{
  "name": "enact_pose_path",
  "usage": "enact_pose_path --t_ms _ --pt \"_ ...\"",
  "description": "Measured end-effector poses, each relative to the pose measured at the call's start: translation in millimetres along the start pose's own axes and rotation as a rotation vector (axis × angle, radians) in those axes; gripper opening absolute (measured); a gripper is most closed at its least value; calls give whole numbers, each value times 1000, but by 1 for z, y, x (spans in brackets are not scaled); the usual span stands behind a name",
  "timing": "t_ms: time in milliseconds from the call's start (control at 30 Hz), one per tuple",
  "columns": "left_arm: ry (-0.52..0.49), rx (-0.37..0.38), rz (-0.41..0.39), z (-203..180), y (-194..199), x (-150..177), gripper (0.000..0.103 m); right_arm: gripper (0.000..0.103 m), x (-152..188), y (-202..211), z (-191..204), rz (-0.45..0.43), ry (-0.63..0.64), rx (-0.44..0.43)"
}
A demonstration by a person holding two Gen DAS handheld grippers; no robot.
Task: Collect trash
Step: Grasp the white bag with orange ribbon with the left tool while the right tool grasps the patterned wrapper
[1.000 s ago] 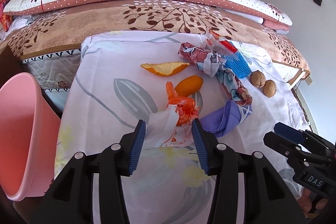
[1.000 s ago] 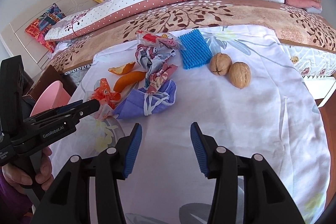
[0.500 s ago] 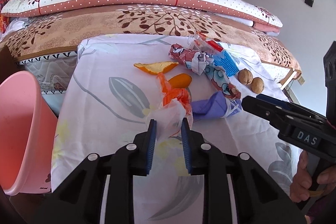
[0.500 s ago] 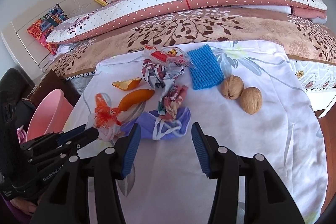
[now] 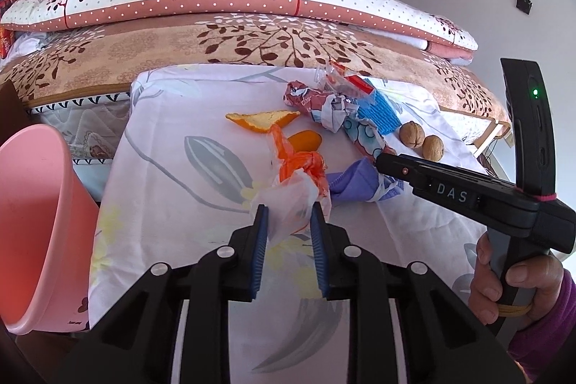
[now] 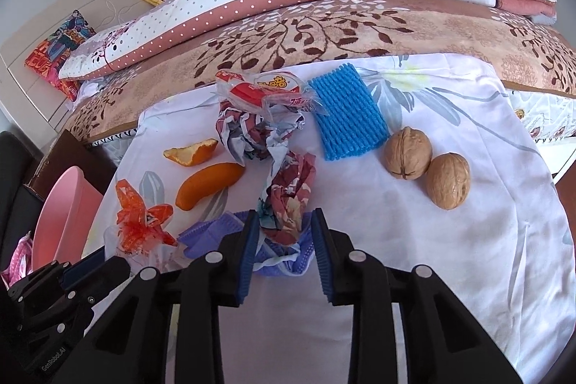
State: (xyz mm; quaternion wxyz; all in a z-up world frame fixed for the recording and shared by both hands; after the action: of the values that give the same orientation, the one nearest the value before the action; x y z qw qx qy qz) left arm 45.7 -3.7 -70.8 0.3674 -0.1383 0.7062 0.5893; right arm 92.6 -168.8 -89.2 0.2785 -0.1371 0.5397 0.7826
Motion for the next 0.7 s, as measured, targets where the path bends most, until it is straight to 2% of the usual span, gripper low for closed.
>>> enact_pose_path --t_ms 33,67,433,700 --pt "2 2 -3 0 1 0 23 13 0 1 -1 2 -3 2" --pt "5 6 -6 1 1 -1 23 12 0 2 -2 3 -9 -1" --pt "15 23 -54 -1 13 -12 23 11 9 55 -12 -76 -45 28" --pt "-47 22 -108 -12 29 -19 23 11 19 89 -18 -127 -74 48"
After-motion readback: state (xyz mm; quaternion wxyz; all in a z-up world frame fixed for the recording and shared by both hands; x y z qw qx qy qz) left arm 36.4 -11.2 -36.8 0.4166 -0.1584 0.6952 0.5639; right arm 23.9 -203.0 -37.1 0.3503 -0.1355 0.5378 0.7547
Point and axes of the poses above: each gripper's, at about its wrist camera, not at the fingertips, and y roughly against the way its jaws point, z to its left, x to its underside, the point moved 4 cm from there along -y, roughly the way its jaws point, and after that the axes turned 13 degrees about -y, right-handed, at the moved point
